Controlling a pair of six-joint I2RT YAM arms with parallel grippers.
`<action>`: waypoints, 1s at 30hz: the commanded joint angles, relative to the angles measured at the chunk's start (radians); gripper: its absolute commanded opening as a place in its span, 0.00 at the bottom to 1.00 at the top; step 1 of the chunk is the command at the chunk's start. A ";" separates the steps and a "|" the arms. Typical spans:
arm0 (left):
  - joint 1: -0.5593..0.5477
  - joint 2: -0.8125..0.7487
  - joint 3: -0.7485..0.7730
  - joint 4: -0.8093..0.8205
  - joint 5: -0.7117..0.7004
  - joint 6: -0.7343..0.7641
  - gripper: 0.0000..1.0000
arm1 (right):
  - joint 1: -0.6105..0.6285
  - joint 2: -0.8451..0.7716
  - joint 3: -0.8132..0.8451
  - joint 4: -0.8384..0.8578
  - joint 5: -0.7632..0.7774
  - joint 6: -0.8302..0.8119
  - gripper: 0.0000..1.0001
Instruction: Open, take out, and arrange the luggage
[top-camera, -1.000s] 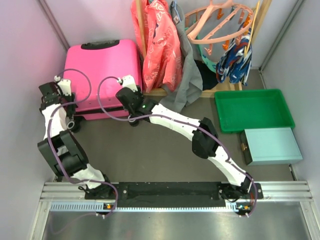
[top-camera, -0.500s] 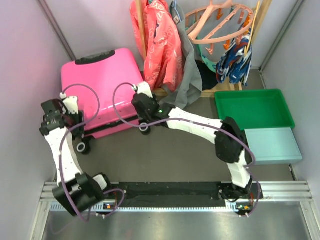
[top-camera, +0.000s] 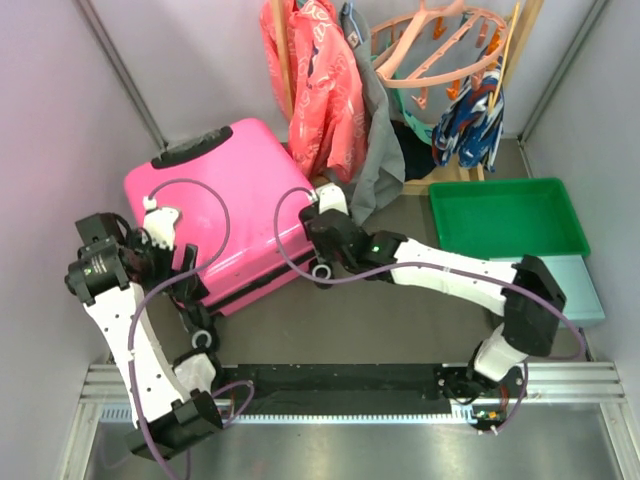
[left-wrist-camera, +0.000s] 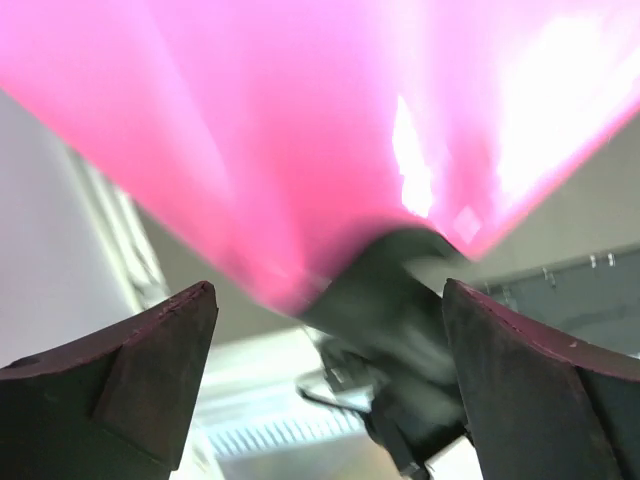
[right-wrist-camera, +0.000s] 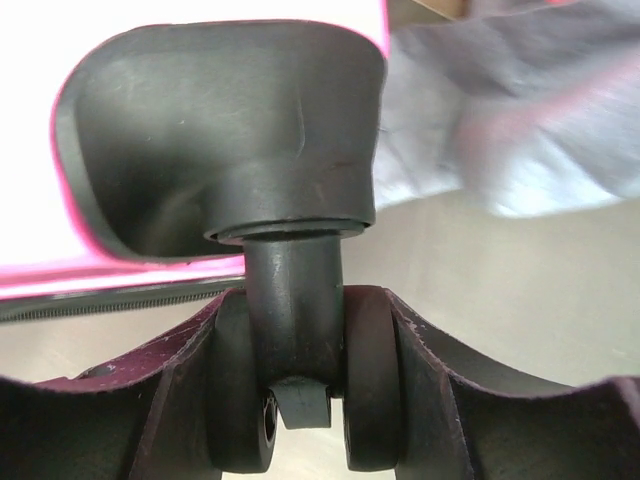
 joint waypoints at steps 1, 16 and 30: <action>-0.007 0.006 0.185 -0.021 0.208 0.068 0.99 | -0.096 -0.197 -0.086 -0.133 0.122 -0.068 0.00; -0.007 0.035 0.169 0.283 0.049 -0.175 0.99 | -0.346 -0.247 -0.121 -0.024 0.047 -0.331 0.00; -0.007 0.012 0.049 0.361 -0.051 -0.225 0.99 | 0.086 -0.271 0.169 -0.374 0.262 -0.152 0.99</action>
